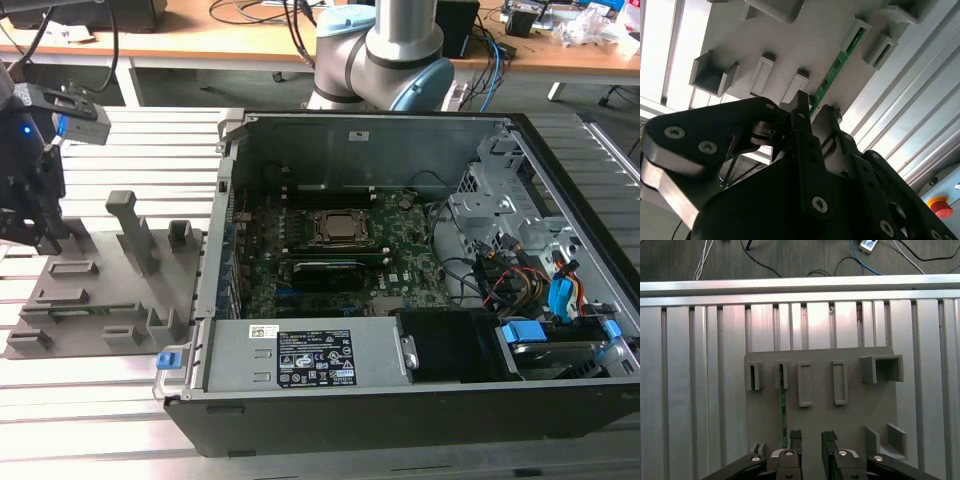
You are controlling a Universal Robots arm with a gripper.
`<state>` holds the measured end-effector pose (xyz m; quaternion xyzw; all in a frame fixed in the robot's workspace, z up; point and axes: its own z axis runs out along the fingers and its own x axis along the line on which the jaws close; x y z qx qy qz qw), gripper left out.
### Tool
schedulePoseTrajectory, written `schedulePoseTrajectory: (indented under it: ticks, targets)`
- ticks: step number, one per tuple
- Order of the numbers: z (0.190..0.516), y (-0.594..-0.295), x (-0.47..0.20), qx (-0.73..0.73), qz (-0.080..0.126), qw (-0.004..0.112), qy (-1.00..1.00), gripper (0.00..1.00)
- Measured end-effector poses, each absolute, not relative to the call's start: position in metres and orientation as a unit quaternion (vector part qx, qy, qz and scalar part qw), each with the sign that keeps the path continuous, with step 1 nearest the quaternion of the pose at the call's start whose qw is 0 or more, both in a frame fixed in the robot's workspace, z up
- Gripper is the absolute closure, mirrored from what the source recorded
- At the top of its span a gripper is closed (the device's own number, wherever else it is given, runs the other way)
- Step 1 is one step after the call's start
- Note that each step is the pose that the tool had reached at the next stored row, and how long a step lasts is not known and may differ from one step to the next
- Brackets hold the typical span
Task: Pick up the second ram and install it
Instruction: 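Pick up the second ram and move it above second insertion slot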
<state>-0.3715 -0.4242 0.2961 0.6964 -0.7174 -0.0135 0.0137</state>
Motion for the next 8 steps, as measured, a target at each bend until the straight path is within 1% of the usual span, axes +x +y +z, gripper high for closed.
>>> schedulePoseTrajectory:
  ticks: [8]
  targets:
    - [0.2858, -0.4255, -0.3715, 0.696, -0.014, 0.014, -0.717, 0.7]
